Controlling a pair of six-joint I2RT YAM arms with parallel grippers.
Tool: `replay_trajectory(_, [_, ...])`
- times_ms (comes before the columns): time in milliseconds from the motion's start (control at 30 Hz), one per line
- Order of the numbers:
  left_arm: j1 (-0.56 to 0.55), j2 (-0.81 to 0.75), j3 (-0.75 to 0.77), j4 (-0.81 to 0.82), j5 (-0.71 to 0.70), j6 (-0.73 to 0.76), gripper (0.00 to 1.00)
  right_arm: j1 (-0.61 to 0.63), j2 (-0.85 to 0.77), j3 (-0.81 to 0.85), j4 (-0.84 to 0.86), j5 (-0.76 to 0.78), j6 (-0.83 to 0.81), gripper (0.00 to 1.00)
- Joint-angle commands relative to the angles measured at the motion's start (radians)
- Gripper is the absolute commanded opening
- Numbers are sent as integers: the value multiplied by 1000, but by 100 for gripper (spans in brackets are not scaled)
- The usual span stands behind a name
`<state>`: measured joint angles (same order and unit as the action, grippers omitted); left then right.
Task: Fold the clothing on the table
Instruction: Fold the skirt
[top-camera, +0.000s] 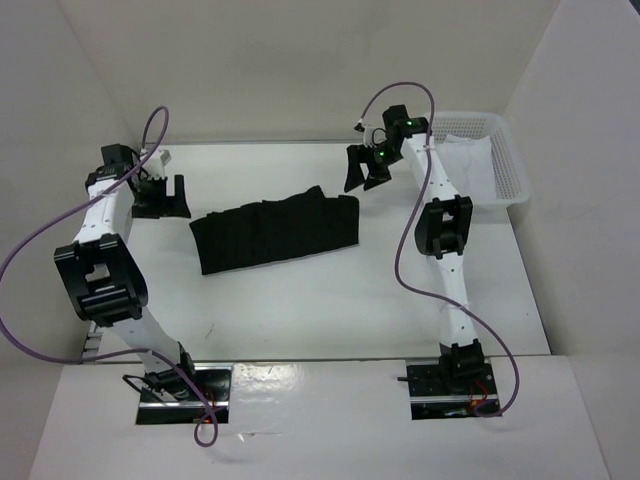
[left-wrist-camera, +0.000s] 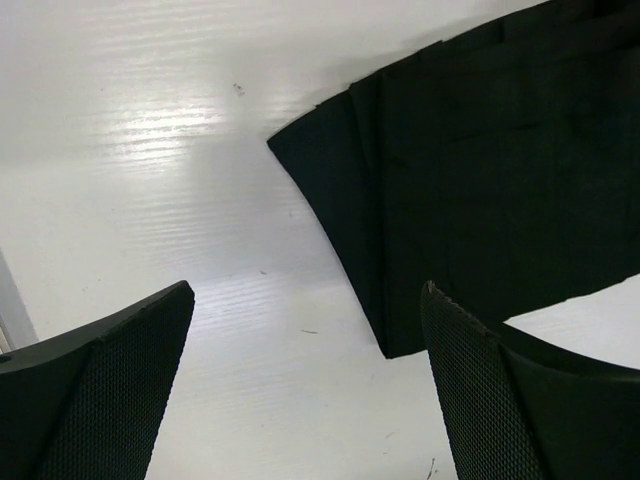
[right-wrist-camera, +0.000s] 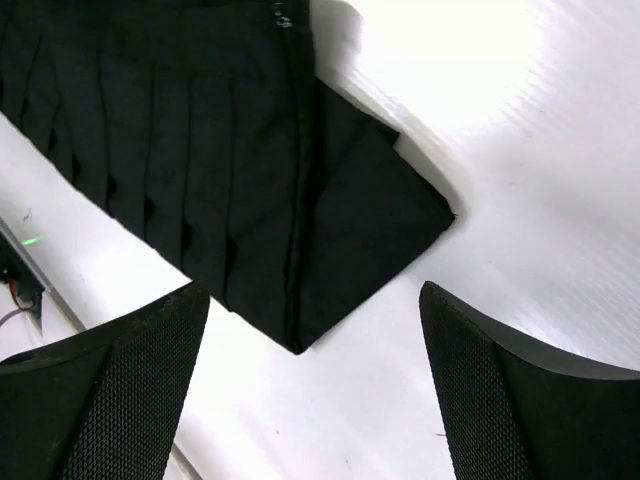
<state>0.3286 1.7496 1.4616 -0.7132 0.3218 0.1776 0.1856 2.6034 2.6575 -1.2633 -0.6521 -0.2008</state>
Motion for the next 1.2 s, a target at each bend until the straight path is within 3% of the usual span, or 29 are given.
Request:
replay_trajectory(0, [-7, -111, -4, 0, 69, 11, 100, 70, -127, -42, -36, -34, -23, 90])
replay_trajectory(167, [-34, -249, -76, 0, 28, 66, 100, 181, -278, -220, 10, 125, -58, 90])
replay_trajectory(200, [-43, -277, -90, 0, 17, 75, 100, 195, -307, -331, 90, 149, -39, 90])
replay_trajectory(400, [-54, -277, -223, 24, -13, 85, 96, 252, -534, -758, 396, 351, 37, 90])
replay_trajectory(533, [-54, -256, -273, 73, -24, 85, 92, 252, -579, -882, 485, 381, 76, 90])
replay_trajectory(733, [-54, -214, -264, 87, 71, 76, 91, 262, -592, -921, 567, 372, 89, 90])
replay_trajectory(967, [-86, -182, -244, 123, 111, 46, 91, 314, -485, -782, 611, 417, 101, 90])
replay_trajectory(1167, [-141, -107, -225, 132, 276, 48, 91, 324, -350, -670, 602, 258, 112, 90])
